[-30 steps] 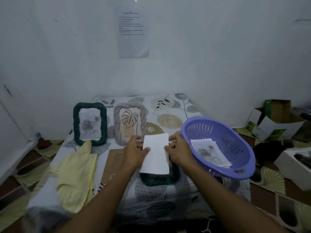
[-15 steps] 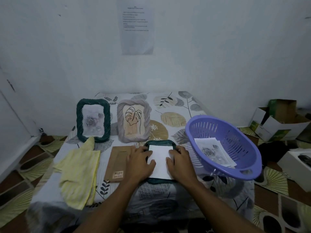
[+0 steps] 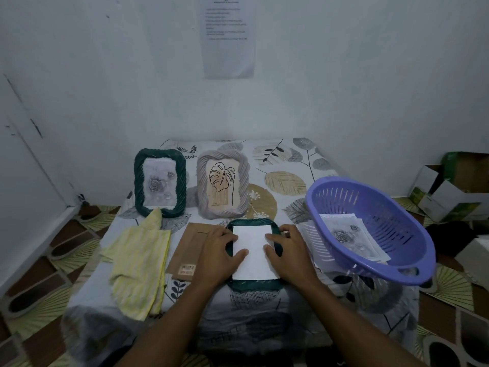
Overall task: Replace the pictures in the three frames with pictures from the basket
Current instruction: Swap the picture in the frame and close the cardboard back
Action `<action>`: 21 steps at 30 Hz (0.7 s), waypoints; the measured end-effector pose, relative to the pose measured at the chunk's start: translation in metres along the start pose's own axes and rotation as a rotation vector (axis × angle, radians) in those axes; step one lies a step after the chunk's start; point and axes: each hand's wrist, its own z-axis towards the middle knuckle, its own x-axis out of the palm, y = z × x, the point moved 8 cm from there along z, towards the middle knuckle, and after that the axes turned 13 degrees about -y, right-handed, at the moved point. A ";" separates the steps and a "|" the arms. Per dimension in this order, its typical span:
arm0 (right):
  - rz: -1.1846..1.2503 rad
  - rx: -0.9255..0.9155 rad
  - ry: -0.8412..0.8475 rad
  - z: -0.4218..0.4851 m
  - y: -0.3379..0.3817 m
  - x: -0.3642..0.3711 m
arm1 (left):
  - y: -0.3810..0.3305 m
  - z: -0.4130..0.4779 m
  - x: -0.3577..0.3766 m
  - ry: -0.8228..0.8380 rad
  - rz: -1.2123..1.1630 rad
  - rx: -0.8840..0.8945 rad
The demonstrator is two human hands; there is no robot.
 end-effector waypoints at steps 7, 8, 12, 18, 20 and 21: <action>0.010 0.008 -0.001 0.001 -0.002 0.002 | 0.001 -0.001 -0.001 -0.030 0.004 0.016; 0.010 0.011 0.000 0.001 -0.002 0.002 | 0.001 -0.001 -0.001 -0.035 0.001 0.015; 0.017 0.022 0.001 0.001 -0.004 0.003 | 0.000 -0.001 -0.003 -0.055 -0.029 0.000; 0.028 0.021 0.001 0.002 -0.002 0.001 | 0.000 0.001 -0.002 -0.040 -0.034 -0.008; 0.042 0.034 -0.022 0.002 -0.003 -0.001 | 0.001 0.000 -0.001 -0.051 -0.038 -0.008; 0.054 0.046 -0.050 0.002 -0.005 -0.003 | 0.002 0.000 -0.001 -0.056 -0.036 -0.008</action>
